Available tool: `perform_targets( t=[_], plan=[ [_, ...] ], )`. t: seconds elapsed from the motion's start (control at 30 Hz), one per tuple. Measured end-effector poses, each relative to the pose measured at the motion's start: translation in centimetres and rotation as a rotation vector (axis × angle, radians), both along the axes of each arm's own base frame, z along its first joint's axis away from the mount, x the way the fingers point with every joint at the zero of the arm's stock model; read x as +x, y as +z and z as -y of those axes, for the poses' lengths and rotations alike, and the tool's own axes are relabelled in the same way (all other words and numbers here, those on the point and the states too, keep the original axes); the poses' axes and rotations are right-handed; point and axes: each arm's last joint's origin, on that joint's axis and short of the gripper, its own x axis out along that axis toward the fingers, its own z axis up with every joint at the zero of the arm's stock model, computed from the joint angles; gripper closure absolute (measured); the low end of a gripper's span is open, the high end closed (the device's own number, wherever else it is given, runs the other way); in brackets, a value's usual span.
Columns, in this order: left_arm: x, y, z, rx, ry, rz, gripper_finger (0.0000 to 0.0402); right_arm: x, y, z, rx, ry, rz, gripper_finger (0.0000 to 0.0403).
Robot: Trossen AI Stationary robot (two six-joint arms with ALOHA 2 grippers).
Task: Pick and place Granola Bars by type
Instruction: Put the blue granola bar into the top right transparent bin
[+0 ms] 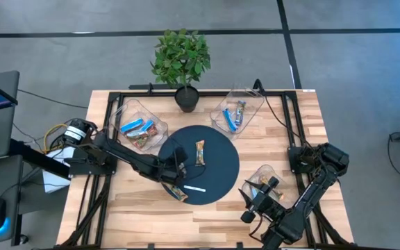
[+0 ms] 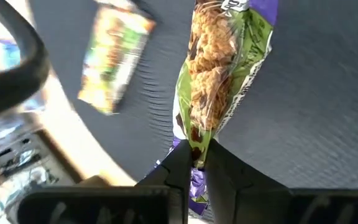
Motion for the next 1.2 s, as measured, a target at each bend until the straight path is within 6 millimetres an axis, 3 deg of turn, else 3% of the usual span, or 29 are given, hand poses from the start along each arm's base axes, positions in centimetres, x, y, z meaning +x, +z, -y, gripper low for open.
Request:
perform_targets(
  t=[0.17,0.33,0.5,0.7,0.93,1.2],
  plan=[
    [2.1,2.9,0.5,0.000,0.031,0.128,0.0376,0.0,0.0,0.0,0.000,0.000,0.000,0.0233],
    [5.3,6.4,-1.2,-0.014,0.078,0.336,0.0376,0.0,0.0,0.0,0.001,0.000,0.000,0.0234],
    [8.0,9.5,-5.1,-0.034,0.140,0.560,0.0376,0.0,0.0,0.0,0.000,0.000,0.000,0.0235],
    [9.5,11.9,-11.9,-0.208,0.180,0.837,0.0376,0.4,-0.1,0.1,-0.015,0.006,-0.021,0.0239],
    [9.8,12.1,-17.2,-0.503,0.166,1.006,0.0376,1.3,-0.1,0.8,-0.046,-0.004,-0.057,0.0237],
    [12.5,8.8,-18.6,-0.467,0.196,1.128,0.0376,2.1,-0.5,1.4,-0.060,-0.017,-0.095,0.0241]
  ],
)
